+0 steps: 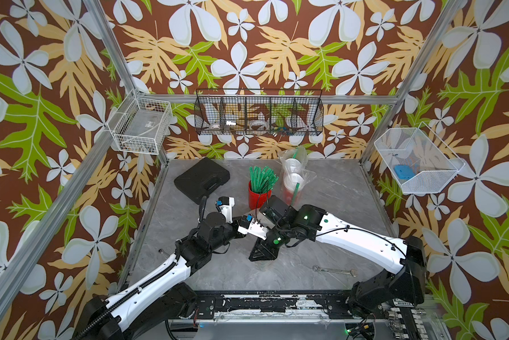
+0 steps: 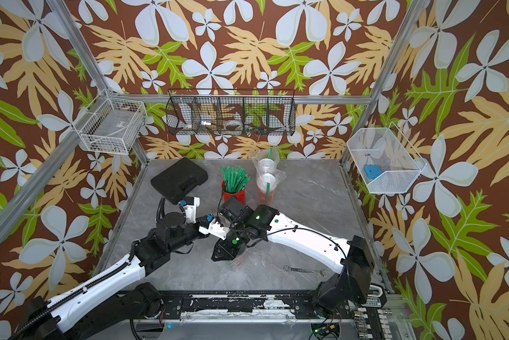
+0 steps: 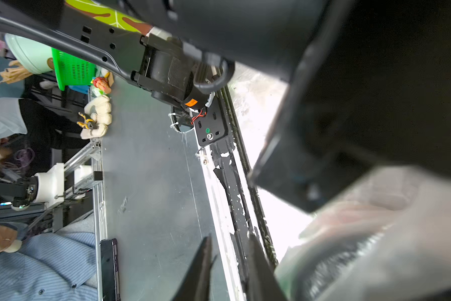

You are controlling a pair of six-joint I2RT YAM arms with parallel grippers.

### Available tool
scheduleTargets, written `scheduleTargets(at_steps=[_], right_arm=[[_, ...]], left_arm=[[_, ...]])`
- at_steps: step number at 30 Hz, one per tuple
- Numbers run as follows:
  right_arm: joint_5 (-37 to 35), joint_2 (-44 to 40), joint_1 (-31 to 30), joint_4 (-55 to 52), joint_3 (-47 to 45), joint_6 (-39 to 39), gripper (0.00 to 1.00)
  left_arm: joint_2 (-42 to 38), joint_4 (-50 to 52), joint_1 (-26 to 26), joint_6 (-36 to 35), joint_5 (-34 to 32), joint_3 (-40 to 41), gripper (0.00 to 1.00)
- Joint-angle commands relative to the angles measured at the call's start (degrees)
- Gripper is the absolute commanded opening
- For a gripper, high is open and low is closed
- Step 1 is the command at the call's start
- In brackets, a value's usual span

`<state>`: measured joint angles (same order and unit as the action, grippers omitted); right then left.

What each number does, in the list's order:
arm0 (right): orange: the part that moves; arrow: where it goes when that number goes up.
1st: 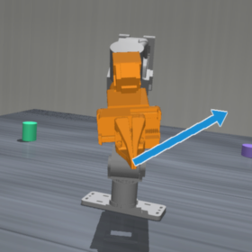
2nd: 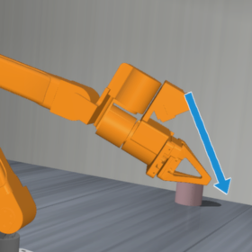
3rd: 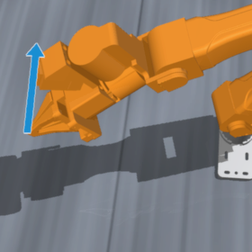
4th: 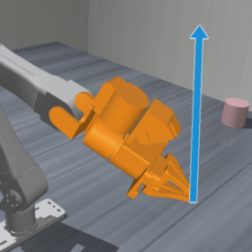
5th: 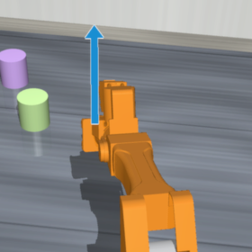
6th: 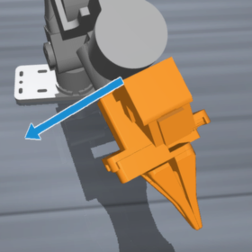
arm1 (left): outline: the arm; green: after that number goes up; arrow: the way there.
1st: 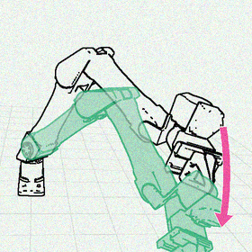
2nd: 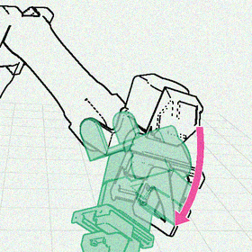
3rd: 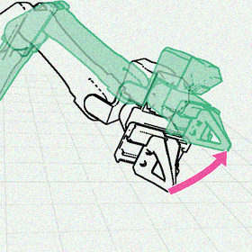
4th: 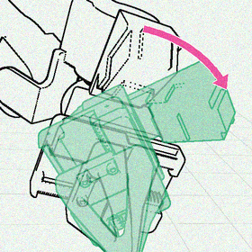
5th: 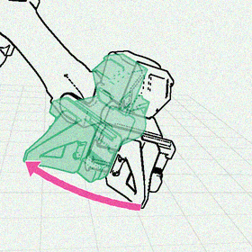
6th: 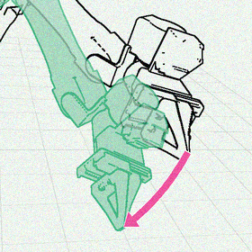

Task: Pack milk tea into plastic carrier bags
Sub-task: Place the straw in the plastic carrier bag, then pick up the straw from the container.

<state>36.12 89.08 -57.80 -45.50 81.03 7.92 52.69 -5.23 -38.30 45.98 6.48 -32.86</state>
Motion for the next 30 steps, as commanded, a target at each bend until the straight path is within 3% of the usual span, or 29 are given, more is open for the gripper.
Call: scheduleTargets(at_steps=[1,6,9,12,21,30], right_arm=[[-3.98,-0.43,-0.11,-5.62,5.52,-2.75,0.31],[-13.95,-2.60,0.01,-7.09,14.47,-5.73,0.50],[-22.61,-3.72,1.13,-4.52,17.48,-6.24,0.52],[-25.60,-3.75,5.24,-0.28,19.09,-4.85,0.50],[-27.63,4.59,18.92,5.36,22.72,4.17,0.42],[-22.16,19.52,22.06,5.96,31.01,4.91,0.42]], left_arm=[[-0.47,-4.64,-0.16,-0.84,0.94,-0.82,0.00],[-0.83,-3.55,-0.03,-1.59,0.81,-1.15,0.00],[-0.75,-3.29,-0.06,-1.64,1.40,-1.06,0.00],[-0.74,-2.81,-0.02,-1.59,1.64,-0.72,0.00],[-0.22,-1.78,-0.06,-0.62,2.24,0.34,0.00],[0.05,1.76,-0.04,-0.71,1.10,-0.01,0.00]])
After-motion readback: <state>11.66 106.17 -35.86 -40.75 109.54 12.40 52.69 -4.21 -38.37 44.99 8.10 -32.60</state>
